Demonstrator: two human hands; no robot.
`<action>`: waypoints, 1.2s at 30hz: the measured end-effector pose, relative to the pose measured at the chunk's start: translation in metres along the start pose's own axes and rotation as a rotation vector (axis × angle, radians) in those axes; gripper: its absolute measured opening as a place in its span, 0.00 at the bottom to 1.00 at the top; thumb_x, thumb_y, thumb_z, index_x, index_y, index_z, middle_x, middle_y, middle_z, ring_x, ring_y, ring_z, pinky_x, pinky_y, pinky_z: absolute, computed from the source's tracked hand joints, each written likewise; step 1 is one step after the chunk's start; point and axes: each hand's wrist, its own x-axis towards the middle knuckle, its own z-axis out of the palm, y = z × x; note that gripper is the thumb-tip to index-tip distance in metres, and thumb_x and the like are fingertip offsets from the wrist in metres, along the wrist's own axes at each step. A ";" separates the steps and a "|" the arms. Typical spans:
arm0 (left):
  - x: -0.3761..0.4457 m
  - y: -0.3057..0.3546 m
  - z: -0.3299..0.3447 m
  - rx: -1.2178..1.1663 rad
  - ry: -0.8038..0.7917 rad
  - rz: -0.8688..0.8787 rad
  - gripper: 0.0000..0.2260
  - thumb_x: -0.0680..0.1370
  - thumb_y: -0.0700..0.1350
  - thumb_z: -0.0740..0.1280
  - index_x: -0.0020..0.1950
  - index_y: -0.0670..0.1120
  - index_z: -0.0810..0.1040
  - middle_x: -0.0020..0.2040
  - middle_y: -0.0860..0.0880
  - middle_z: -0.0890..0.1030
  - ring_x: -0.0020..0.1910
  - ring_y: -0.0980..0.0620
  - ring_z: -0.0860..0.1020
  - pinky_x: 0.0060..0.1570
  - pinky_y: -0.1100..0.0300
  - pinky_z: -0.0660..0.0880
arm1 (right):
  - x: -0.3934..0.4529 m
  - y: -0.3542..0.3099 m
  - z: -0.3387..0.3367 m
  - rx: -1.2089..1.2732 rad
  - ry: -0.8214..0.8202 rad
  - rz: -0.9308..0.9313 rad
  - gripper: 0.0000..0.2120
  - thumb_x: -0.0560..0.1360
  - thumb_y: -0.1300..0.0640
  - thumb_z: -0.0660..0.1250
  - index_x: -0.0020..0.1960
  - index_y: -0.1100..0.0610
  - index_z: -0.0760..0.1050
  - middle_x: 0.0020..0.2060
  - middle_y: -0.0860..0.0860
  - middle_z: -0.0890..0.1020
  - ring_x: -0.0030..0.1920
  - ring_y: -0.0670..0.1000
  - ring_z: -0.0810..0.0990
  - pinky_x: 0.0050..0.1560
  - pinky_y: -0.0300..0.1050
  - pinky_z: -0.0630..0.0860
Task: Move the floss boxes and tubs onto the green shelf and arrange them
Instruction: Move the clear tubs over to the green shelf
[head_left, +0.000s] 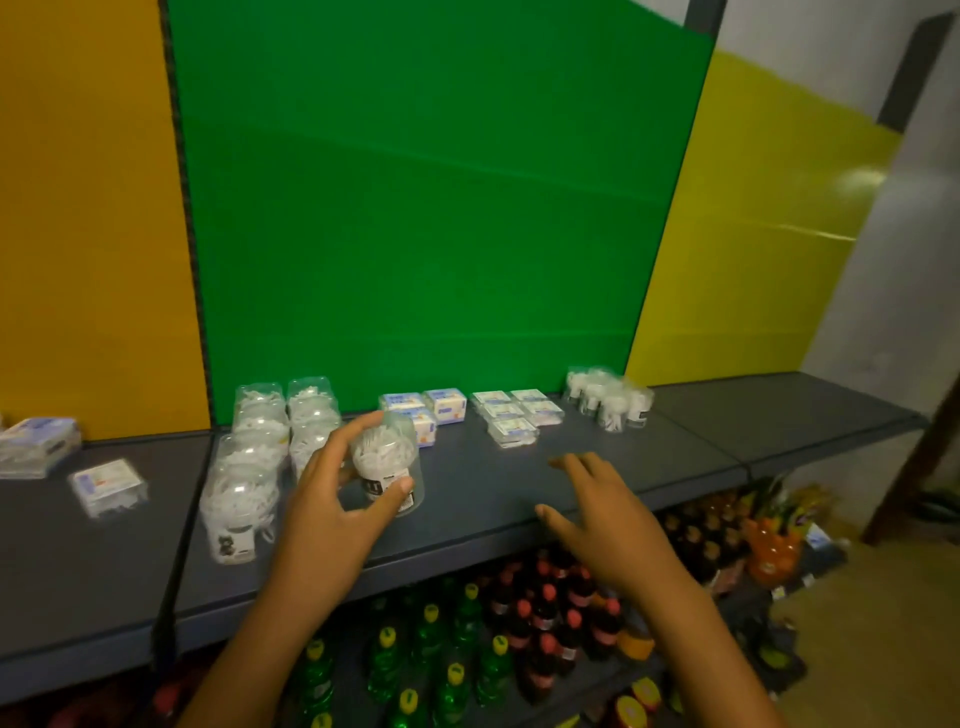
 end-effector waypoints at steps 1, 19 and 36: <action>0.000 0.001 0.009 -0.018 -0.019 0.005 0.26 0.73 0.41 0.73 0.66 0.60 0.71 0.65 0.57 0.74 0.59 0.65 0.74 0.56 0.71 0.72 | -0.003 0.009 -0.004 -0.014 0.008 0.016 0.26 0.79 0.42 0.63 0.72 0.50 0.63 0.67 0.50 0.69 0.68 0.53 0.68 0.61 0.50 0.73; 0.092 -0.044 0.183 -0.134 -0.098 -0.046 0.30 0.69 0.44 0.76 0.67 0.56 0.70 0.62 0.49 0.73 0.54 0.55 0.77 0.45 0.63 0.76 | 0.052 0.153 -0.024 -0.129 0.046 0.160 0.27 0.79 0.36 0.58 0.72 0.50 0.63 0.66 0.49 0.69 0.66 0.52 0.69 0.60 0.48 0.73; 0.196 -0.086 0.319 0.033 -0.137 -0.008 0.29 0.69 0.46 0.77 0.65 0.56 0.67 0.60 0.51 0.74 0.51 0.61 0.75 0.45 0.64 0.74 | 0.171 0.290 -0.008 -0.176 0.057 0.145 0.29 0.78 0.36 0.59 0.71 0.52 0.65 0.64 0.50 0.71 0.64 0.53 0.70 0.60 0.48 0.72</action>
